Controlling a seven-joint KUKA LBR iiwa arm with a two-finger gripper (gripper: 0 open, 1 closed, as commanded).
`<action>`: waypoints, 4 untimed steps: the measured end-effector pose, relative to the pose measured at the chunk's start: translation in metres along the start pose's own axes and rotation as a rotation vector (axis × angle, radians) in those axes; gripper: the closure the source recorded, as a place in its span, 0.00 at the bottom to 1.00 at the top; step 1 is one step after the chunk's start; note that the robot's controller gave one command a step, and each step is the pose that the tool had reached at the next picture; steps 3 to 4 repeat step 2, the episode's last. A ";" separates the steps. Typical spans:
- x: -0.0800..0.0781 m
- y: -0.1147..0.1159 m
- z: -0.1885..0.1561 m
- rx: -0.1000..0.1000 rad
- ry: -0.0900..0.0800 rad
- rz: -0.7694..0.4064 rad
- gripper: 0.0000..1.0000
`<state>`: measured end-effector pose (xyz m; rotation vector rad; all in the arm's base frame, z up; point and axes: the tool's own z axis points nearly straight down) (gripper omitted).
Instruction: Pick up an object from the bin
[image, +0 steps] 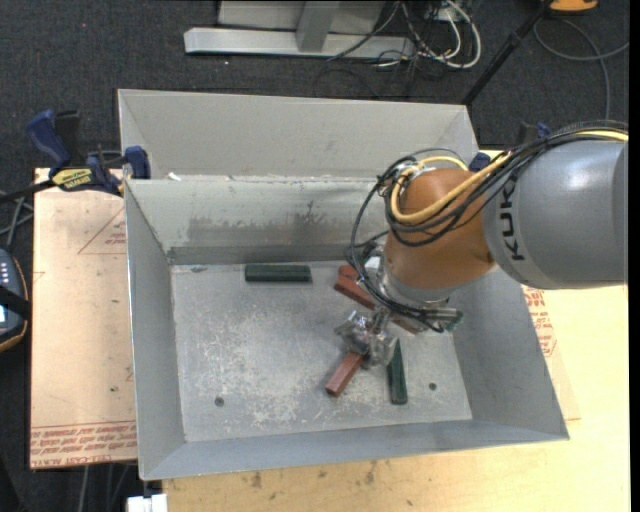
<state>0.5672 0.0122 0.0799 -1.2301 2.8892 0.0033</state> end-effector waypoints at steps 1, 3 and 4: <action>0.000 0.000 0.000 0.000 0.000 0.000 1.00; -0.027 -0.021 -0.142 0.003 -0.003 -0.011 1.00; -0.027 -0.021 -0.142 0.003 -0.003 -0.011 1.00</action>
Offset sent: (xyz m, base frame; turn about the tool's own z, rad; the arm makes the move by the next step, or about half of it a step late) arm 0.0322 0.0039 0.1417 -0.0139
